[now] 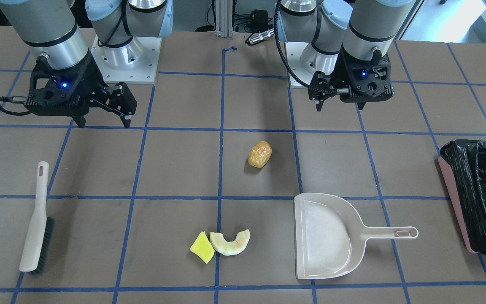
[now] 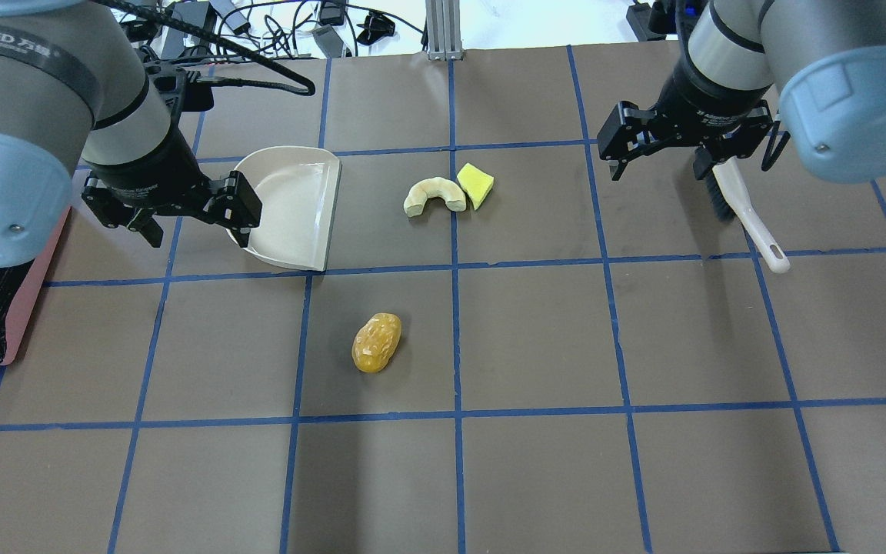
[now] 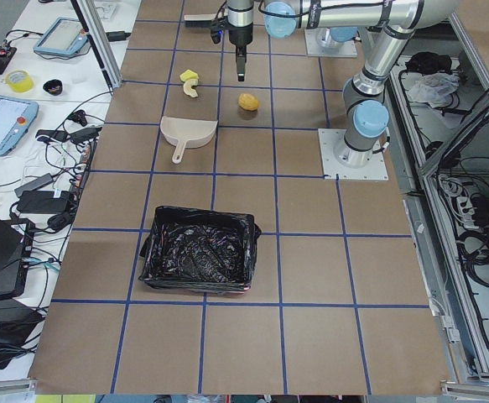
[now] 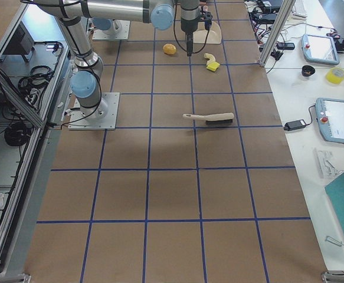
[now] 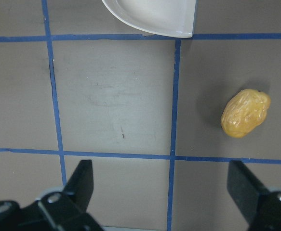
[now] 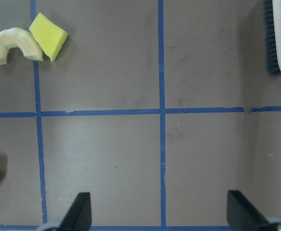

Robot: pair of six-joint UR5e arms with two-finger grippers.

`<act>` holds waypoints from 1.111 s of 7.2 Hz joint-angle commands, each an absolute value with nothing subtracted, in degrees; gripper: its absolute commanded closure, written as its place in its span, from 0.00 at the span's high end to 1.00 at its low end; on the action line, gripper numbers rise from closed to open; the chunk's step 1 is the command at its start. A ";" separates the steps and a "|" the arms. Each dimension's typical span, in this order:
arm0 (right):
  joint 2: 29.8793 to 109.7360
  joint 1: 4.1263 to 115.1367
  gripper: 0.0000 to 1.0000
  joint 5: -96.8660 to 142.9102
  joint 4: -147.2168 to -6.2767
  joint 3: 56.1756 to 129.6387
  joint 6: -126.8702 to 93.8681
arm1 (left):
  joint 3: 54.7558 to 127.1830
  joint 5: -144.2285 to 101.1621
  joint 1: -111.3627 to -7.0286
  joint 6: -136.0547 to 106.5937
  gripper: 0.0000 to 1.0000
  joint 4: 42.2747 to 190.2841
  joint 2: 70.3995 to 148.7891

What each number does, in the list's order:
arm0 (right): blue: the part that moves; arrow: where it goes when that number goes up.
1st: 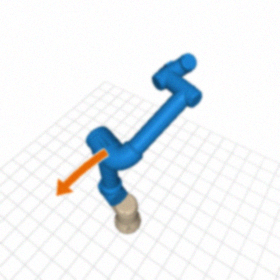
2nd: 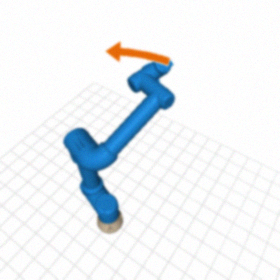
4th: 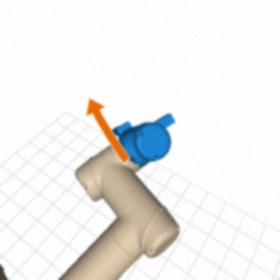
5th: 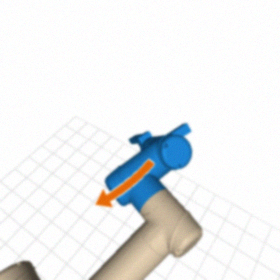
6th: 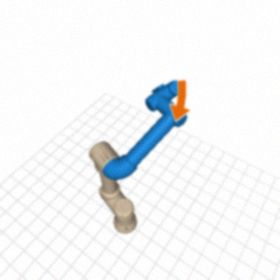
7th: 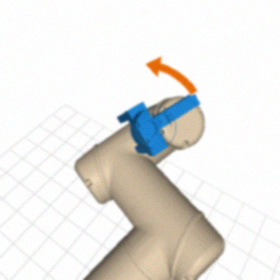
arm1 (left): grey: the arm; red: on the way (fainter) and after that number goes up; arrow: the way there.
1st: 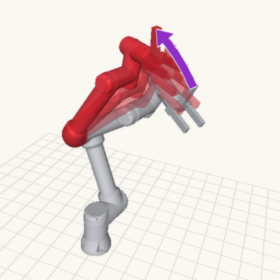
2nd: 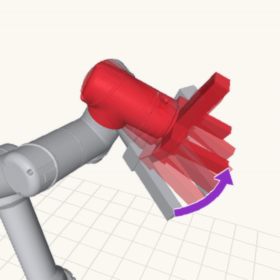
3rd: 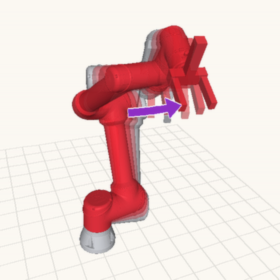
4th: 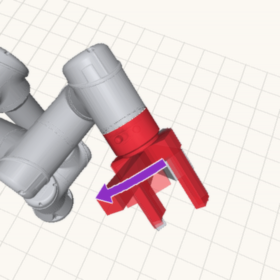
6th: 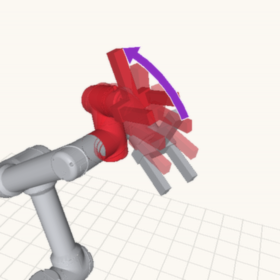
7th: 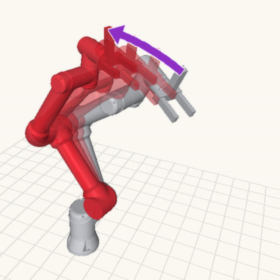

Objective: Sweep and dump trash into bin
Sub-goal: 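Reach the left gripper to the beige dustpan handle and grasp it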

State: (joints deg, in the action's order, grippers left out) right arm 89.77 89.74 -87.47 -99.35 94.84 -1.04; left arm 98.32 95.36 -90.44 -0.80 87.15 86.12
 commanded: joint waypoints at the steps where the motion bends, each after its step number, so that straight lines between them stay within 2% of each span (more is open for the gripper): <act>1: 90.09 89.74 1.00 -86.84 -99.75 94.75 -1.14 | 98.35 95.36 -90.35 -0.79 1.00 86.67 86.13; 8: 90.09 89.74 1.00 -87.98 -98.35 95.10 -1.05 | 98.17 94.66 -86.23 -14.72 1.00 86.31 88.59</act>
State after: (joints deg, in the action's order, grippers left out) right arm 89.89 89.81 -87.84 -98.60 95.05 -1.01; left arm 98.17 94.88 -87.41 -10.32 86.42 87.97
